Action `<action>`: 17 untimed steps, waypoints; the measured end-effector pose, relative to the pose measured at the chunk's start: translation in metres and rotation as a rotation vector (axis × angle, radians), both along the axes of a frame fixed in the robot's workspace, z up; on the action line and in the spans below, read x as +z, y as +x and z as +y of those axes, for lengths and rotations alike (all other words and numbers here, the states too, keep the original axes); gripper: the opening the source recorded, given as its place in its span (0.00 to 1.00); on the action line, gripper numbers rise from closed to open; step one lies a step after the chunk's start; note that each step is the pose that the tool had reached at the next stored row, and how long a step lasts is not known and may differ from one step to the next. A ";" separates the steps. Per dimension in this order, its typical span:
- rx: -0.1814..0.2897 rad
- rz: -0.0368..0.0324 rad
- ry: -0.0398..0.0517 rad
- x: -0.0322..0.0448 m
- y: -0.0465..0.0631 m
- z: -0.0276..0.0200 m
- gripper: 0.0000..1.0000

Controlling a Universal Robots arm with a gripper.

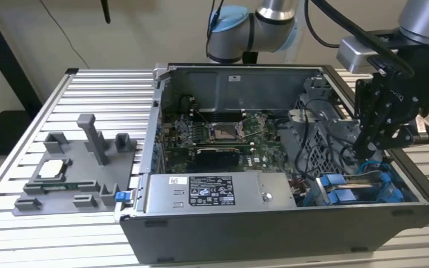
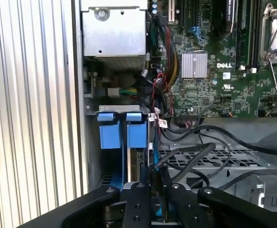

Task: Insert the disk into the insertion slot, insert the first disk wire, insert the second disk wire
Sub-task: 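Insert the first disk wire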

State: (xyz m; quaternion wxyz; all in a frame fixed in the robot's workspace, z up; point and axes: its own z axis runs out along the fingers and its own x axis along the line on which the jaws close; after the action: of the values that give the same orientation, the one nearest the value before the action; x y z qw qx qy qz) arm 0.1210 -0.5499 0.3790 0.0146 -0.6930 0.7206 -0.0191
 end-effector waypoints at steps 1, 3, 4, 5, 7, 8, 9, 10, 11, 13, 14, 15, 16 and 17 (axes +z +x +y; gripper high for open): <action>0.000 -0.0005 -0.0002 -0.0013 0.002 0.0002 0.00; 0.000 -0.0012 -0.0008 -0.0048 0.006 0.0004 0.00; 0.000 -0.0014 -0.0018 -0.0065 0.008 0.0004 0.00; 0.000 -0.0015 -0.0026 -0.0084 0.010 0.0005 0.00; 0.000 -0.0017 -0.0046 -0.0119 0.014 0.0005 0.00; 0.000 -0.0018 -0.0077 -0.0133 0.016 0.0005 0.00; 0.000 -0.0019 -0.0149 -0.0139 0.016 0.0006 0.00; 0.000 -0.0019 -0.0248 -0.0142 0.016 0.0006 0.00; 0.000 -0.0019 -0.0357 -0.0147 0.016 0.0005 0.00; -0.001 -0.0021 -0.0530 -0.0157 0.017 0.0005 0.00; -0.003 -0.0027 -0.0585 -0.0167 0.017 0.0005 0.00; -0.005 -0.0029 -0.0606 -0.0180 0.017 0.0005 0.00; -0.005 -0.0031 -0.0607 -0.0196 0.017 0.0008 0.00; -0.005 -0.0036 -0.0610 -0.0210 0.017 0.0010 0.00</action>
State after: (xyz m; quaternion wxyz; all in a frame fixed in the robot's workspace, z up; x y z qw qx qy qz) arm 0.1381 -0.5489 0.3581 -0.0053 -0.6911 0.7215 -0.0424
